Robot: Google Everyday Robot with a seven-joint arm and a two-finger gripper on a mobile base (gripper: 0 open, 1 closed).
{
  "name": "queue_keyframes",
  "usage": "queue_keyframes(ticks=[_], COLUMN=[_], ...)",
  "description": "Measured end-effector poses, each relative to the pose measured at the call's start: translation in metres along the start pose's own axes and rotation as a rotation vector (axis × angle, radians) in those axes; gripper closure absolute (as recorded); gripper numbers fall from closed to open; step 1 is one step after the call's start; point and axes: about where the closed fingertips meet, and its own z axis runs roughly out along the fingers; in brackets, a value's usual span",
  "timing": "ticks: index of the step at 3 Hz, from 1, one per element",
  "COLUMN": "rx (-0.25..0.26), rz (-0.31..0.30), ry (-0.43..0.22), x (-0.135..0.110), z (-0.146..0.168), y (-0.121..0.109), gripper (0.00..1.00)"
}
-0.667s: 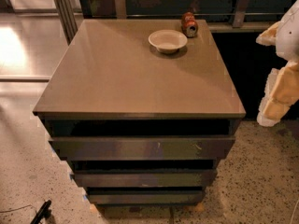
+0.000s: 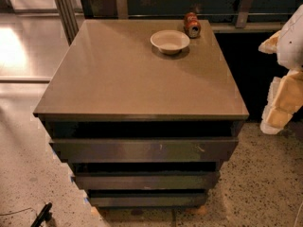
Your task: Open top drawer
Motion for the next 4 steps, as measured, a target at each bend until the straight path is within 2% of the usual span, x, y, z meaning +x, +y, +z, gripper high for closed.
queue_keyframes(ticks=[3,4], rx=[-0.281,-0.326], rz=[-0.014,-0.024], ry=[0.034,0.033], x=[0.037,0.046], z=[0.094,0.106], y=[0.054,0.064], gripper=[0.0,0.0])
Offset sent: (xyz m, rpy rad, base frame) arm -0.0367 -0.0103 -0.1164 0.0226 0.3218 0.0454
